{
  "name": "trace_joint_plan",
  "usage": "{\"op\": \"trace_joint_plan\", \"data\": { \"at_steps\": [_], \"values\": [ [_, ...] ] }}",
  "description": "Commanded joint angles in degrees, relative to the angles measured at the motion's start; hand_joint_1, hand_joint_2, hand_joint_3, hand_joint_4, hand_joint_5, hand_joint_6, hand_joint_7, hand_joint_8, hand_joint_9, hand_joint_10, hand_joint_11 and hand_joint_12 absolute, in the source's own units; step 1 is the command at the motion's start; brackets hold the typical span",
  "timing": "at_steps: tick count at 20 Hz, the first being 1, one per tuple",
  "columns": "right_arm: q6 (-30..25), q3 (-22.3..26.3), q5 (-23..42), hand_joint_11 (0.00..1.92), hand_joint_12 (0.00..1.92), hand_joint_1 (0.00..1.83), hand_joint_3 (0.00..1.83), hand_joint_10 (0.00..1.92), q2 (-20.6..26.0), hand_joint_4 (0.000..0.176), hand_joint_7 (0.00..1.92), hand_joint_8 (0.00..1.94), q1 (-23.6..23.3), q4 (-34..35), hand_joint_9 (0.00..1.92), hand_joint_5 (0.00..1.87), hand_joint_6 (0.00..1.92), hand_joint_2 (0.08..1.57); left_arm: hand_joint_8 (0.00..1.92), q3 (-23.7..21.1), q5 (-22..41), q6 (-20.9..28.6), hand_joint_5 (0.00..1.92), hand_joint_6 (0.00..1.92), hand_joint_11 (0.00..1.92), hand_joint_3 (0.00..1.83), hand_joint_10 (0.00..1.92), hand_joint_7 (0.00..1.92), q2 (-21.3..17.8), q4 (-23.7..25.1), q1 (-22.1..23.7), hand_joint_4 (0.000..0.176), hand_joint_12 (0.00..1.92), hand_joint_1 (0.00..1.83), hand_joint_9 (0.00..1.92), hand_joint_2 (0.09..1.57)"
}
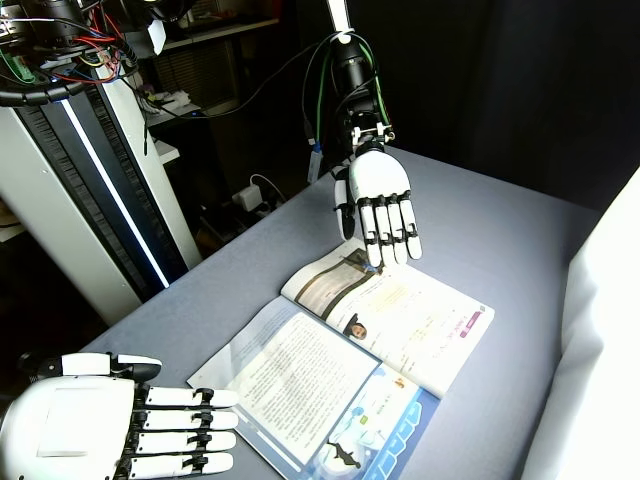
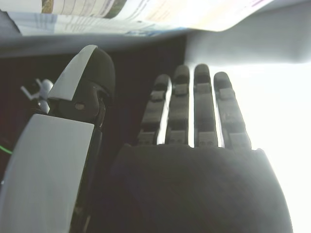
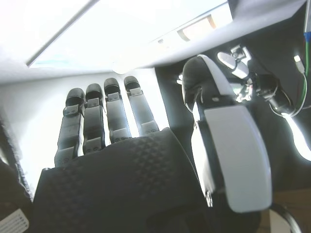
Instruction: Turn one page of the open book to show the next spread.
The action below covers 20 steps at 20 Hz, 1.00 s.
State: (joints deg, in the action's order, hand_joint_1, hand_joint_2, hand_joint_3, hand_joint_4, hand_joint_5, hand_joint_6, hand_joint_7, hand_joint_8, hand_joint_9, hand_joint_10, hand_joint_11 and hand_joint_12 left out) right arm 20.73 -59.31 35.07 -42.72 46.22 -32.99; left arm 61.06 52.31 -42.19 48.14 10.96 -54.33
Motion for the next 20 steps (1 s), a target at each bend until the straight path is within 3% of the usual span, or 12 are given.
{"op": "trace_joint_plan", "data": {
  "at_steps": [1,3,6,8,10,11,12,14,15,18,20],
  "values": [
    [-0.40,0.22,4.14,0.00,0.00,0.00,0.04,0.00,0.35,0.000,0.00,0.00,-0.86,1.27,0.00,0.00,0.00,1.32,0.00,0.20,6.26,0.09,0.00,0.00,0.00,0.02,0.00,0.00,0.10,-1.26,0.75,0.003,0.00,0.18,0.00,1.36],
    [-0.54,0.21,3.86,0.00,0.00,0.07,0.03,0.00,0.33,0.000,0.00,0.00,-1.10,0.64,0.00,0.00,0.00,1.33,0.00,0.21,6.25,0.11,0.00,0.00,0.00,0.01,0.00,0.00,0.05,-1.27,0.76,0.002,0.00,0.17,0.00,1.36],
    [-3.26,-0.24,1.20,0.00,0.00,0.04,0.02,0.00,-0.56,0.000,0.00,0.00,-3.66,-4.63,0.00,0.00,0.00,1.34,0.00,0.15,6.32,0.11,0.00,0.00,0.00,0.01,0.00,0.00,-0.48,-1.82,0.76,0.008,0.00,0.12,0.00,1.37],
    [-5.69,-0.81,-0.26,0.00,0.00,0.01,0.01,0.00,-1.52,0.000,0.00,0.00,-5.40,-8.58,0.00,0.00,0.00,1.32,0.00,0.12,6.12,0.11,0.00,0.00,0.00,0.01,0.00,0.00,-0.65,-1.91,0.75,0.002,0.00,0.08,0.00,1.38],
    [-9.63,-1.71,-1.69,0.00,0.00,0.00,0.00,0.00,-3.01,0.000,0.00,0.00,-7.28,-14.15,0.00,0.00,0.00,1.32,0.00,0.03,6.14,0.10,0.00,0.00,0.00,0.01,0.00,0.00,-0.88,-2.11,0.74,0.024,0.00,0.05,0.00,1.40],
    [-11.46,-2.15,-2.10,0.00,0.00,0.00,0.00,0.00,-3.67,0.000,0.00,0.00,-7.67,-16.28,0.00,0.00,0.00,1.31,0.00,0.03,6.26,0.09,0.00,0.00,0.00,0.01,0.00,0.00,-0.97,-2.26,0.74,0.017,0.00,0.06,0.00,1.40],
    [-12.75,-2.50,-2.42,0.00,0.00,0.00,0.00,0.00,-4.18,0.000,0.00,0.00,-7.86,-17.75,0.00,0.00,0.00,1.31,0.00,0.04,6.35,0.07,0.01,0.00,0.00,0.00,0.00,0.00,-1.05,-2.42,0.74,0.022,0.00,0.08,0.00,1.38],
    [-15.63,-3.47,-3.04,0.00,0.00,0.00,0.00,0.00,-5.56,0.000,0.00,0.00,-7.93,-20.74,0.00,0.03,0.01,1.31,0.00,-0.07,6.96,-0.46,0.00,0.00,0.00,0.00,0.00,0.00,-1.42,-3.21,0.72,0.051,0.00,0.00,0.00,1.37],
    [-16.97,-3.80,-3.55,0.00,0.00,0.00,0.00,0.00,-6.13,0.000,0.00,0.00,-7.93,-22.29,0.00,0.06,0.02,1.31,0.00,-0.25,7.44,-0.98,0.00,0.00,0.00,0.00,0.00,0.00,-1.75,-3.80,0.64,0.049,0.00,0.00,0.00,1.37],
    [-19.76,-4.44,-4.44,0.02,0.01,0.00,0.00,0.00,-7.16,0.000,0.00,0.00,-7.90,-25.42,0.00,0.10,0.03,1.31,0.00,-0.66,8.15,-1.61,0.04,0.01,0.00,0.00,0.00,0.00,-2.52,-4.91,-0.09,0.031,0.00,0.20,0.00,1.39],
    [-20.51,-4.74,-4.84,0.01,0.00,0.00,0.00,0.00,-7.74,0.000,0.00,0.00,-7.90,-26.54,0.00,0.05,0.01,1.30,0.00,-0.99,8.64,-2.11,0.02,0.00,0.00,0.00,0.00,0.00,-3.07,-5.71,-0.70,0.045,0.00,0.25,0.00,1.38]
  ]
}}
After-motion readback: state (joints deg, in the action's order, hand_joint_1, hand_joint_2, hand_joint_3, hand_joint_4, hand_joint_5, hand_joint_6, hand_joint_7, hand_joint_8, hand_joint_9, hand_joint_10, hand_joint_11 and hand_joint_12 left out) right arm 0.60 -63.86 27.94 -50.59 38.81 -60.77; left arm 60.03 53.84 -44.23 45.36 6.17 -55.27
